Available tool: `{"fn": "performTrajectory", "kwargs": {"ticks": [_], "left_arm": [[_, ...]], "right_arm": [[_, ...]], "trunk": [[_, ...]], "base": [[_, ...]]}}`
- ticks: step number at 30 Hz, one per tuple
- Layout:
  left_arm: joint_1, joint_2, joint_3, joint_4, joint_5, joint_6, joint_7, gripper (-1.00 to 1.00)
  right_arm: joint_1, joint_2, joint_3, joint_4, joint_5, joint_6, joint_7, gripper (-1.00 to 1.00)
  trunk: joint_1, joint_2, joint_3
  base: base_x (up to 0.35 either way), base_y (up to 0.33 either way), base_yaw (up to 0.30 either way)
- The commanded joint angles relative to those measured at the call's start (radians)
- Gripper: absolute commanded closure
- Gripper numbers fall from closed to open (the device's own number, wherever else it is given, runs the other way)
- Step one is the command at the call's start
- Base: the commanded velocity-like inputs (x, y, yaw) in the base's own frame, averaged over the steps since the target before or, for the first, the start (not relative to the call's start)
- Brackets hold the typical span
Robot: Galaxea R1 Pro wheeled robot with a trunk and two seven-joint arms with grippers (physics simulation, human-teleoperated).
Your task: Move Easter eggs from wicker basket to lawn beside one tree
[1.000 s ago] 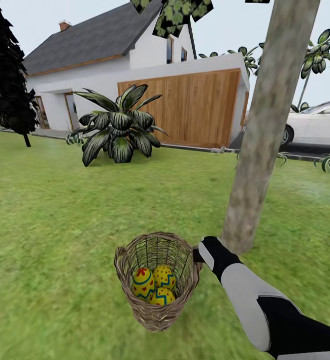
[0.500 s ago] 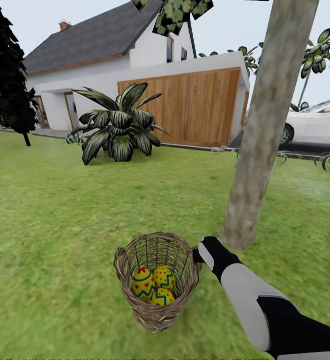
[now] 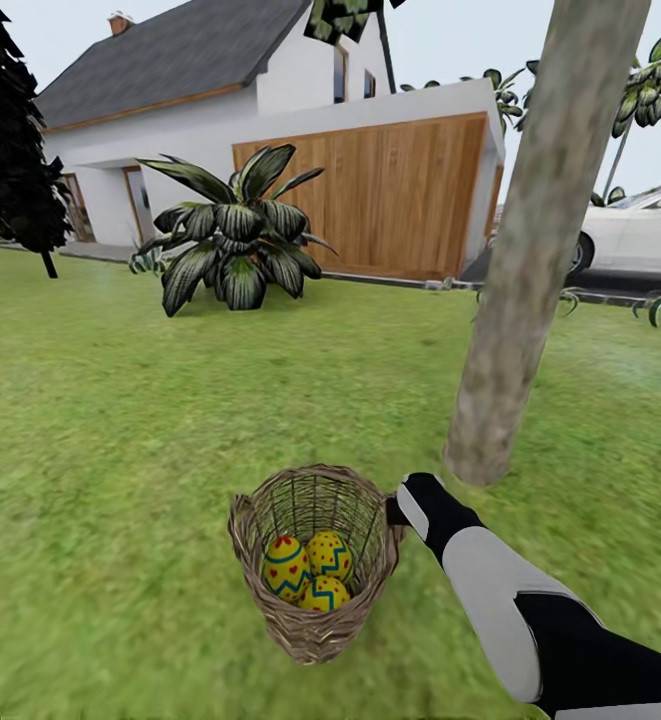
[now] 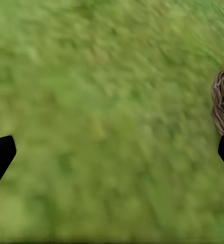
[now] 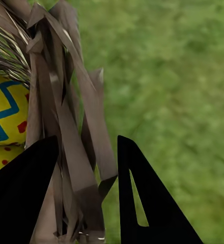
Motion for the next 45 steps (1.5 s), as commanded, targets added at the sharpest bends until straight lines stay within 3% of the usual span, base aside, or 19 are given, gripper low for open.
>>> {"fn": "performTrajectory", "kwargs": {"ticks": [1,28,31,32,40,45], "left_arm": [[0.000,0.000,0.000,0.000,0.010,0.000,-0.006,-1.00],[0.000,0.001,0.000,-0.001,0.010,0.000,-0.006,-1.00],[0.001,0.000,0.001,-0.003,0.011,-0.001,-0.006,-1.00],[0.001,0.000,0.001,-0.004,0.012,-0.001,-0.006,-1.00],[0.001,0.000,0.001,-0.003,0.012,-0.002,-0.007,-1.00],[0.001,0.001,0.001,-0.003,0.012,-0.002,-0.006,-1.00]], "right_arm": [[0.000,0.001,-0.010,-0.002,-0.009,0.000,-0.004,1.00],[0.000,0.001,-0.008,-0.002,-0.009,0.001,-0.004,1.00],[0.000,0.001,-0.008,-0.002,-0.009,0.001,-0.003,1.00],[0.000,0.001,-0.008,-0.002,-0.009,0.001,-0.004,-1.00],[0.000,0.001,-0.008,-0.002,-0.009,0.002,-0.004,-1.00],[0.000,0.001,-0.008,-0.002,-0.009,0.001,-0.003,-1.00]], "trunk": [[0.000,-0.001,-0.005],[0.012,-0.007,-0.109],[0.012,-0.007,-0.109],[0.012,-0.007,-0.109],[0.012,-0.007,-0.109],[0.010,-0.006,-0.090]], "base": [[0.000,0.000,0.000],[0.000,0.000,0.000],[0.000,0.000,0.000],[0.000,0.000,0.000],[0.000,0.000,0.000],[0.000,0.000,0.000]]}}
